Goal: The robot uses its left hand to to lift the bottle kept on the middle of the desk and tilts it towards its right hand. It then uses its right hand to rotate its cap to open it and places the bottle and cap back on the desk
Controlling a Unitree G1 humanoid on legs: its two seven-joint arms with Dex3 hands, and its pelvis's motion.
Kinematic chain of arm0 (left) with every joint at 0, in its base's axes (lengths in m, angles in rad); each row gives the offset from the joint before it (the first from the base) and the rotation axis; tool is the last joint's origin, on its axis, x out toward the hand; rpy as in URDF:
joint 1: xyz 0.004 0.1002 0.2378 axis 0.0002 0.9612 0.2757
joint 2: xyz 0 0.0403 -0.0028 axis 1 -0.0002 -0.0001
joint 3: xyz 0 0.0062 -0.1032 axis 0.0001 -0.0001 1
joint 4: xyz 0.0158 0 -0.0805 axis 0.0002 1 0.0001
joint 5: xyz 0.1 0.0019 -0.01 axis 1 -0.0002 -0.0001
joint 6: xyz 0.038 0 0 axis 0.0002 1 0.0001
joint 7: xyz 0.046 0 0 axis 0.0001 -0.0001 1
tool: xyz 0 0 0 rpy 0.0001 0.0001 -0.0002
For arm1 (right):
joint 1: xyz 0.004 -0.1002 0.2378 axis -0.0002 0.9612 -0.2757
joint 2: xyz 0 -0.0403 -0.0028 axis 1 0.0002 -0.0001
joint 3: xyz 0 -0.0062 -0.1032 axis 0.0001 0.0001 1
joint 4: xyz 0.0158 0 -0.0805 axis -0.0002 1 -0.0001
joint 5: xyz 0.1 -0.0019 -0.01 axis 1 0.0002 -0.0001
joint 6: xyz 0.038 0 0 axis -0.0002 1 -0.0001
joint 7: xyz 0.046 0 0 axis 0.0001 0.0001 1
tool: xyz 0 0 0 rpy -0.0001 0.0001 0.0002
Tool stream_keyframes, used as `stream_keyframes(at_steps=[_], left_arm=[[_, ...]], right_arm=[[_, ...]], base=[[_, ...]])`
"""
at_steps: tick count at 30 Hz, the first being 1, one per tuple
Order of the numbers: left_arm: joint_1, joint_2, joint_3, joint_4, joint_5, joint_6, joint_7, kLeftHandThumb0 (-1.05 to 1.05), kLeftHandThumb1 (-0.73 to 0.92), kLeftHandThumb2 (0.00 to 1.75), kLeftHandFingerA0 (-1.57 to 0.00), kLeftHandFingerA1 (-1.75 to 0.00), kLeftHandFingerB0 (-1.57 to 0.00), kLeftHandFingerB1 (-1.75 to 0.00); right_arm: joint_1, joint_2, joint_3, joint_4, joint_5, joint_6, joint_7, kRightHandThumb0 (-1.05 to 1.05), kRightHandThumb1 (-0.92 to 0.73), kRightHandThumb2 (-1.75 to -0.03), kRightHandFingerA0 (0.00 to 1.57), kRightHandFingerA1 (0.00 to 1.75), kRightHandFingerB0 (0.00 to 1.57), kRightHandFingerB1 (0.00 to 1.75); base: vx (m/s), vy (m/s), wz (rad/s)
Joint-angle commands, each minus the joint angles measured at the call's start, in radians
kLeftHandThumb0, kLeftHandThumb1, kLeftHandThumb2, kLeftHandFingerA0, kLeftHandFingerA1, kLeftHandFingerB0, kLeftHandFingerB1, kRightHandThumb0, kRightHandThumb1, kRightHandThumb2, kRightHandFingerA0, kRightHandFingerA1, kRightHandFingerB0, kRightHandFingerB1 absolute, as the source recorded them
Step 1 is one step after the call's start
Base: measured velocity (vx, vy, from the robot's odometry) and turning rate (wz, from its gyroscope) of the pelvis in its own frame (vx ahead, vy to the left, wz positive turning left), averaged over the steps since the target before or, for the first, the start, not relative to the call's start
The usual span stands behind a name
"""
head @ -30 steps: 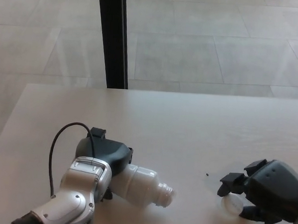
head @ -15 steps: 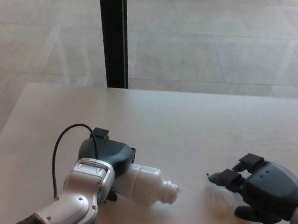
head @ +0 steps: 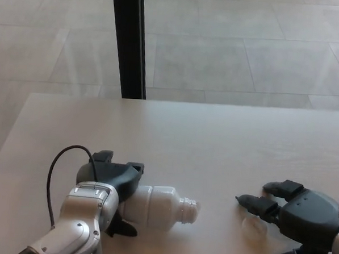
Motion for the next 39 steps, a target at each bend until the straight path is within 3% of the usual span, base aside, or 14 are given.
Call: stream_keyframes(at_steps=[1, 14, 16, 18, 20, 21, 22, 25, 26, 28, 34, 35, 38, 39], left_arm=[[0.068, 0.020, 0.098, -0.031, -0.098, -0.004, -0.080, -0.95, 0.55, 0.58, 0.00, 0.00, 0.00, 0.00], [0.202, -0.051, 0.401, -0.118, -0.305, -0.201, 0.044, -1.03, 0.56, 0.58, 0.00, 0.00, 0.00, 0.00], [0.222, -0.163, 0.633, -0.150, -0.535, -0.196, 0.008, -1.05, 0.61, 1.07, 0.00, -0.14, 0.00, 0.00], [0.228, -0.204, 0.751, -0.182, -0.648, -0.183, -0.033, -1.05, 0.66, 0.65, 0.00, 0.00, 0.00, 0.00], [0.212, -0.252, 0.905, -0.241, -0.776, -0.116, -0.061, -1.05, 0.76, 0.66, 0.00, 0.00, 0.00, 0.00], [0.192, -0.277, 1.001, -0.266, -0.850, -0.073, -0.058, -1.04, 0.73, 1.09, 0.00, -0.02, 0.00, 0.00], [0.189, -0.293, 1.051, -0.273, -0.893, -0.089, -0.041, -1.01, 0.92, 0.71, 0.00, 0.00, 0.00, 0.00], [0.174, -0.318, 1.133, -0.287, -0.951, -0.083, -0.016, -1.04, 0.92, 0.68, 0.00, 0.00, 0.00, 0.00], [0.161, -0.287, 1.241, -0.306, -1.003, -0.023, -0.022, -1.03, 0.78, 0.99, 0.00, 0.00, 0.00, 0.00], [0.145, -0.283, 1.343, -0.320, -1.070, 0.045, -0.019, -1.05, 0.84, 0.66, 0.00, 0.00, 0.00, 0.00], [0.206, -0.122, 1.758, -0.245, -1.300, 0.193, -0.091, -1.05, 0.76, 0.64, 0.00, 0.00, 0.00, 0.00], [0.219, -0.098, 1.811, -0.223, -1.308, 0.191, -0.084, -1.05, 0.48, 1.03, 0.00, -0.63, 0.00, -0.68], [0.262, -0.042, 1.925, -0.155, -1.332, 0.164, -0.080, -1.05, 0.62, 0.69, 0.00, -0.89, 0.00, -1.11], [0.263, -0.008, 2.005, -0.066, -1.396, 0.145, -0.073, -1.05, 0.62, 0.67, 0.00, -1.11, 0.00, -1.26]], right_arm=[[0.053, -0.055, -0.031, -0.057, 0.119, 0.026, 0.224, -1.05, -0.60, -0.97, 0.00, 0.18, 0.00, 0.02], [0.144, -0.064, -0.201, -0.181, 0.241, 0.063, 0.199, -1.05, -0.60, -0.97, 0.00, 0.15, 0.00, 0.09], [0.153, -0.065, -0.266, -0.188, 0.300, 0.053, 0.175, -1.05, -0.60, -0.97, 0.00, 0.14, 0.00, 0.08], [0.162, -0.064, -0.307, -0.196, 0.342, 0.046, 0.168, -1.05, -0.60, -0.98, 0.00, 0.14, 0.00, 0.06], [0.172, -0.065, -0.385, -0.214, 0.427, 0.055, 0.171, -1.05, -0.60, -0.98, 0.00, 0.15, 0.00, 0.06], [0.181, -0.067, -0.436, -0.228, 0.485, 0.058, 0.175, -1.05, -0.60, -0.98, 0.00, 0.14, 0.00, 0.03], [0.192, -0.066, -0.468, -0.236, 0.515, 0.060, 0.171, -1.05, -0.60, -0.97, 0.00, 0.11, 0.00, 0.02], [0.209, -0.069, -0.523, -0.256, 0.559, 0.063, 0.179, -1.05, -0.60, -0.96, 0.00, 0.14, 0.00, 0.03], [0.242, -0.096, -0.606, -0.273, 0.640, 0.069, 0.204, -1.02, -0.57, -0.95, 0.00, 0.19, 0.00, 0.00], [0.275, -0.109, -0.676, -0.276, 0.679, 0.076, 0.203, -1.05, -0.59, -0.98, 0.00, 0.21, 0.00, 0.00], [0.428, -0.174, -1.053, -0.167, 0.858, 0.066, 0.193, -1.05, -0.62, -1.01, 0.00, 0.31, 0.00, 0.18], [0.450, -0.177, -1.118, -0.145, 0.906, 0.087, 0.222, -1.05, -0.62, -1.02, 0.00, 0.32, 0.00, 0.24], [0.490, -0.192, -1.275, -0.074, 1.024, 0.156, 0.304, -1.05, -0.62, -1.01, 0.00, 0.29, 0.00, 0.22], [0.516, -0.207, -1.339, -0.042, 1.029, 0.194, 0.307, -1.04, -0.61, -0.84, 0.00, 0.00, 0.00, 0.15]], base=[[0.00, 0.000, 0.00], [0.00, 0.000, 0.00], [0.00, 0.000, 0.00], [0.00, 0.000, 0.00], [0.00, 0.000, 0.00], [0.00, 0.000, 0.00], [0.00, 0.000, 0.00], [0.00, 0.000, 0.00], [0.00, 0.000, 0.00], [0.00, 0.000, 0.00], [0.00, 0.000, 0.00], [0.00, 0.000, 0.00], [0.00, 0.000, 0.00], [0.00, 0.000, 0.00]])
